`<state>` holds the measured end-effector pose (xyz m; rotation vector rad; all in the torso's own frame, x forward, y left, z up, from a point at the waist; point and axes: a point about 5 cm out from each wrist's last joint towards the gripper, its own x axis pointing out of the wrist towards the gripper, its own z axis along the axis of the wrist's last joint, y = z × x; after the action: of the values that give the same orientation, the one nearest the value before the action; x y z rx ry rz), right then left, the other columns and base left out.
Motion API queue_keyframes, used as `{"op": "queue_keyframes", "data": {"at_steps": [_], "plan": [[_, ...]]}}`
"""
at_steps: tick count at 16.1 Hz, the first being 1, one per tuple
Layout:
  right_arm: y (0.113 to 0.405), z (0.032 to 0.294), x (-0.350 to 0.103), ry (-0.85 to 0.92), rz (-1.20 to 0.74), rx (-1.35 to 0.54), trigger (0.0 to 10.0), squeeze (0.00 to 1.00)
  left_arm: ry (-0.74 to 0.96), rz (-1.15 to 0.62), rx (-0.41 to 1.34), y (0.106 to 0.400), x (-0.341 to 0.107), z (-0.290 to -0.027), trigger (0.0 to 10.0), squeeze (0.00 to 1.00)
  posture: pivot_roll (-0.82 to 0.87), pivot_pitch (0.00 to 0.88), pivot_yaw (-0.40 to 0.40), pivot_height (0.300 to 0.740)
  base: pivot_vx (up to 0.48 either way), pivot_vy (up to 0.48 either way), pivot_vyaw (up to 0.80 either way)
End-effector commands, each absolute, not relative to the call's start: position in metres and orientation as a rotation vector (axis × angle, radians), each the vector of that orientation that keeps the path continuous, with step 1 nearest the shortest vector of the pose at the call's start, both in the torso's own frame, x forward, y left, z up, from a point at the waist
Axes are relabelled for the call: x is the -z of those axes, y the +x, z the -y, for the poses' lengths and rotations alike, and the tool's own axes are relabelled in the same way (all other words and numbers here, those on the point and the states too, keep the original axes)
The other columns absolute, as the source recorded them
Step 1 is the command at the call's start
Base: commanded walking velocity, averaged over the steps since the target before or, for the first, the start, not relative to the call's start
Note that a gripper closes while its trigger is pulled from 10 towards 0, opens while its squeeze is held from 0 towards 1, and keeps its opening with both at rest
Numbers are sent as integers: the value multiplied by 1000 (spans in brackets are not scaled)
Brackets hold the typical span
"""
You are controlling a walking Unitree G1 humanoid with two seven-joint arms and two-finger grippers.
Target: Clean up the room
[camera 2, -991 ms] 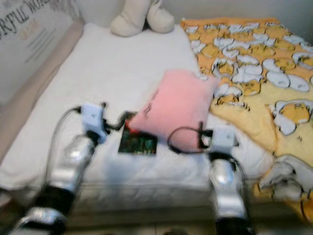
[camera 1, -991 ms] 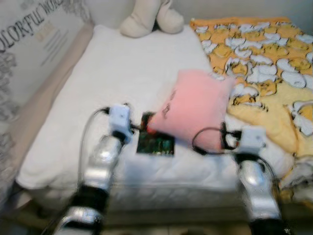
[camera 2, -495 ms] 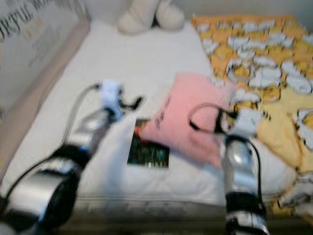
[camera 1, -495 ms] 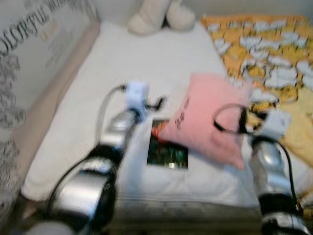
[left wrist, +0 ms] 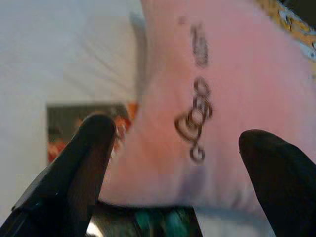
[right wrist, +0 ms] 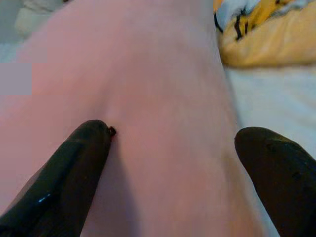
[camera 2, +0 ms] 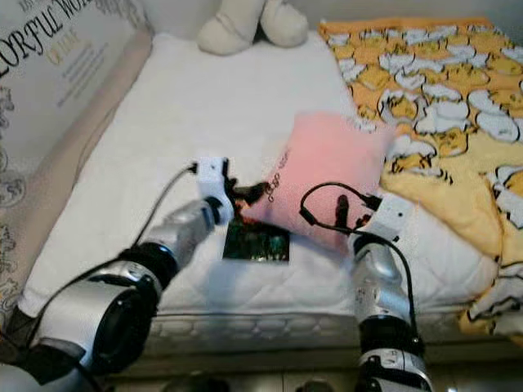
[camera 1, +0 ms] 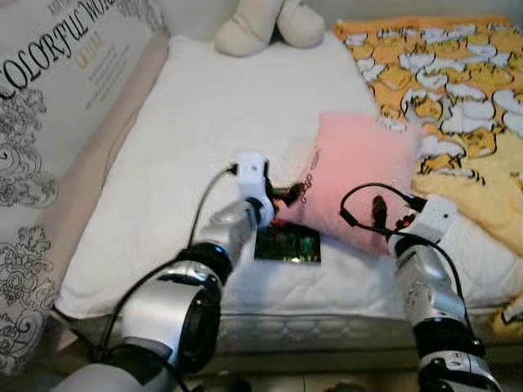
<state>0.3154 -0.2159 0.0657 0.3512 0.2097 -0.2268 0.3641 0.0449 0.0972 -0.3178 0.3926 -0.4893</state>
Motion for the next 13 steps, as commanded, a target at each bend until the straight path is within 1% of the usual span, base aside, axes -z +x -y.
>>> {"op": "queue_keyframes", "data": {"at_steps": [1,2,3,4,6,8,9,10,11,12,13], "plan": [[315,213,-63,363,-230,212,10000,961,-334,-399,502,365,-100,-41,10000,0,-183,150,111,728,0,0,0],[315,213,-62,360,-233,207,10000,961,-336,-403,506,364,-100,-40,10000,0,-183,150,111,728,0,0,0],[316,211,-61,305,-230,190,10000,965,-339,-395,537,364,-103,-33,10000,0,-199,184,129,728,0,0,0],[317,210,-62,255,-221,181,10000,965,-344,-381,558,364,-107,-27,10000,0,-198,194,135,728,0,0,0],[323,207,-62,212,-228,162,10000,961,-309,-360,582,365,-113,-20,10000,0,-198,201,137,728,0,0,0],[325,198,-59,242,-238,137,10000,965,-275,-344,599,363,-113,-15,10000,0,-195,204,132,728,0,0,0],[325,198,-59,242,-238,137,10000,965,-275,-344,599,363,-113,-15,10000,0,-195,204,132,728,0,0,0],[326,191,-59,270,-240,110,10000,969,-264,-350,603,361,-110,-14,10000,0,-189,212,128,728,0,0,0],[326,187,-57,277,-245,91,8784,969,-262,-364,605,359,-106,-13,3098,0,-187,215,125,728,0,0,0],[325,184,-52,278,-265,86,4902,973,-273,-377,609,356,-102,-12,0,0,-187,222,122,728,0,0,0],[325,181,-48,287,-289,71,0,973,-275,-386,616,354,-100,-9,0,0,-187,224,120,728,0,0,0]]}}
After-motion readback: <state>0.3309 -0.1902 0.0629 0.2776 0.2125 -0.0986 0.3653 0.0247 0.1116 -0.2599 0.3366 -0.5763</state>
